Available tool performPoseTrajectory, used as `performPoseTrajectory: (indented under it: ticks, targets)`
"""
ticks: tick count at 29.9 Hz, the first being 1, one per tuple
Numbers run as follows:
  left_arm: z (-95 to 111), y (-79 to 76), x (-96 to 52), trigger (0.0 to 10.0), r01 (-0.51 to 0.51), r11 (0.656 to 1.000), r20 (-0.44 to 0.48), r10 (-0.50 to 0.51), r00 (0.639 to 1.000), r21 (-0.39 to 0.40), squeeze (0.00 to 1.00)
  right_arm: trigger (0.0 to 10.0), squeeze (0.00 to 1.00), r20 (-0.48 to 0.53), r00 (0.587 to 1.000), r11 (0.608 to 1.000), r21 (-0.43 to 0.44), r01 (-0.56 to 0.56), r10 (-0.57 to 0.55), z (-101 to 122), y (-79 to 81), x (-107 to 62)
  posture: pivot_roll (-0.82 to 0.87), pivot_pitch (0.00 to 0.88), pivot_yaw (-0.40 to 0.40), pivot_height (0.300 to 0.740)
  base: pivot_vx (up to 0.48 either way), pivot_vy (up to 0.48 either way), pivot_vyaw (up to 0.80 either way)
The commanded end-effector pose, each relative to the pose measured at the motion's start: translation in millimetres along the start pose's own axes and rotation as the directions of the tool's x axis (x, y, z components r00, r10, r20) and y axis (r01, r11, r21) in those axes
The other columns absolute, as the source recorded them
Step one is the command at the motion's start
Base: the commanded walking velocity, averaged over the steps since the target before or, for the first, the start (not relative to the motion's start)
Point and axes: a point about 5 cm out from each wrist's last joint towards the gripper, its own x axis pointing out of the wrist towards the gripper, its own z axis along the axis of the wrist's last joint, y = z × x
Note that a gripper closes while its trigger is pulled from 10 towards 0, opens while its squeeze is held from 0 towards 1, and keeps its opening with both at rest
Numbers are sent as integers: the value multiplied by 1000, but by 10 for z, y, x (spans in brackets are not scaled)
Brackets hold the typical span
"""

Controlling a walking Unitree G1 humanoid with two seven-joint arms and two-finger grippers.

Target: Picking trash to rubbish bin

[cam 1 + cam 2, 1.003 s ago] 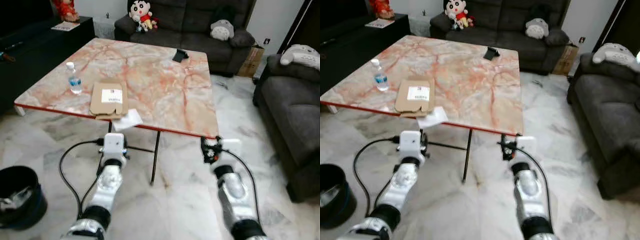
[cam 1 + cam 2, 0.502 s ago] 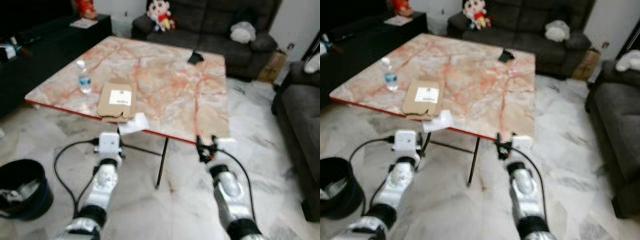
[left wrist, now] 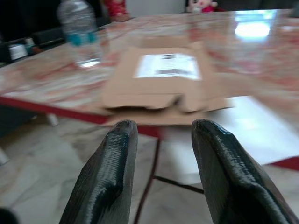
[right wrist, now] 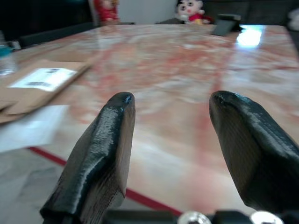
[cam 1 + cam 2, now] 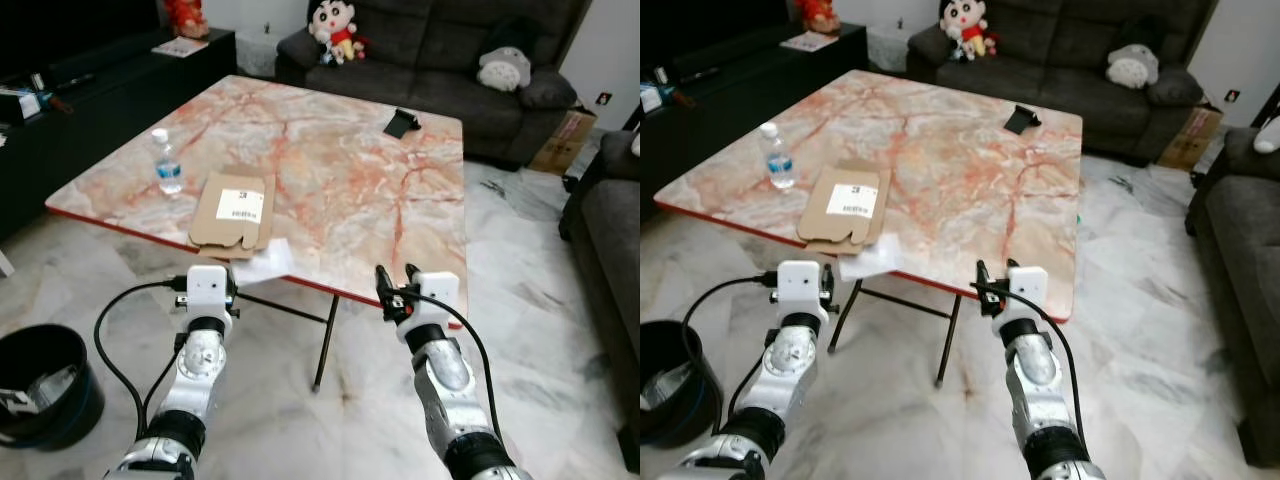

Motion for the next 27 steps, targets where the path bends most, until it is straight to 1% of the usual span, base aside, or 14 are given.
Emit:
performPoseTrajectory:
  ticks: [1, 11, 13, 17, 24, 25, 27]
  targets:
    - [43, -114, 0, 10000, 27, 1000, 13, -27, 1000, -12, 0, 10000, 0, 4, 999, 999, -2, 43, -43, 14, -142, -32, 97, 0, -101, 740, 330, 0, 0]
    - [49, -113, 3, 10000, 33, 999, 18, -33, 999, -11, 0, 10000, 0, 6, 999, 999, 2, 39, -39, 15, -131, -26, 98, 0, -97, 740, 330, 0, 0]
    - [66, -127, 3, 10000, 42, 999, 30, -41, 999, -19, 0, 10000, 0, 6, 999, 999, 1, 38, -38, 16, -132, -25, 98, 0, -97, 740, 319, 0, 0]
    - [83, -160, -12, 10000, 59, 998, 48, -58, 997, -27, 0, 10000, 0, 5, 999, 999, 1, 37, -37, 17, -135, -24, 98, 0, -97, 740, 0, 0, 0]
    - [40, -185, -27, 10000, 75, 997, 19, -75, 997, -12, 0, 10000, 0, -1, 999, 999, 3, 35, -35, 8, -132, -22, 98, 0, -97, 740, 0, 0, 0]
    - [23, -188, -34, 10000, 79, 996, 8, -79, 997, -33, 1000, 10000, 0, -2, 999, 999, 4, 35, -35, 3, -127, -26, 98, 0, -100, 740, 0, 0, 0]
    - [16, -190, -40, 10000, 90, 995, 6, -90, 996, -42, 1000, 10000, 0, -2, 999, 999, 5, 35, -35, -2, -126, -35, 98, 0, -100, 740, 0, 0, 0]
